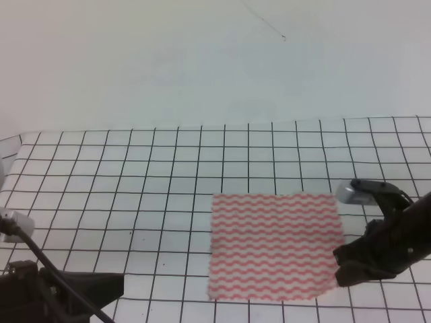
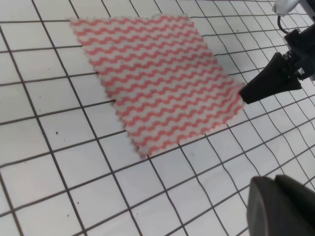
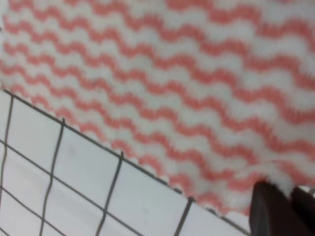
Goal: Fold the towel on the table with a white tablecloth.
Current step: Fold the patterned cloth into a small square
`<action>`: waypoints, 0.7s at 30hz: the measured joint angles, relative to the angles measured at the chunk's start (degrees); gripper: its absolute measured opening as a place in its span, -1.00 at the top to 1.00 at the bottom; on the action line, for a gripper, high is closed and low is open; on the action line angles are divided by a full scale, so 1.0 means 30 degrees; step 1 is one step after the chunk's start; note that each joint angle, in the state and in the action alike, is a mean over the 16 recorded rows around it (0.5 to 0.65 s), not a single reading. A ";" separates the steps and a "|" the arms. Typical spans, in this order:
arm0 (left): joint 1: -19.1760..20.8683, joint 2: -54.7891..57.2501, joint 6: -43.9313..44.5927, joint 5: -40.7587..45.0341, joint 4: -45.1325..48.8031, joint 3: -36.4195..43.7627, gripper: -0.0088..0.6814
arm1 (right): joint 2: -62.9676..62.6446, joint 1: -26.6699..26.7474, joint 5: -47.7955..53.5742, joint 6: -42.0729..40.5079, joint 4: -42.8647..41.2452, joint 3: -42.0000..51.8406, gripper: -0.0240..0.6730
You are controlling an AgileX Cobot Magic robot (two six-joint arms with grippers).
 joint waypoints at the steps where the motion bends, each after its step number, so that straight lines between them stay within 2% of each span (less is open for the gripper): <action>1: 0.0000 0.0000 -0.0020 -0.0007 0.0000 0.0000 0.98 | 0.0000 0.0000 -0.0041 -0.0003 -0.0013 -0.0132 0.91; 21: 0.0000 -0.0029 -0.0311 -0.0049 0.0235 0.0000 0.98 | 0.1818 -0.0526 -0.2026 -0.0352 -0.0243 -0.3671 0.93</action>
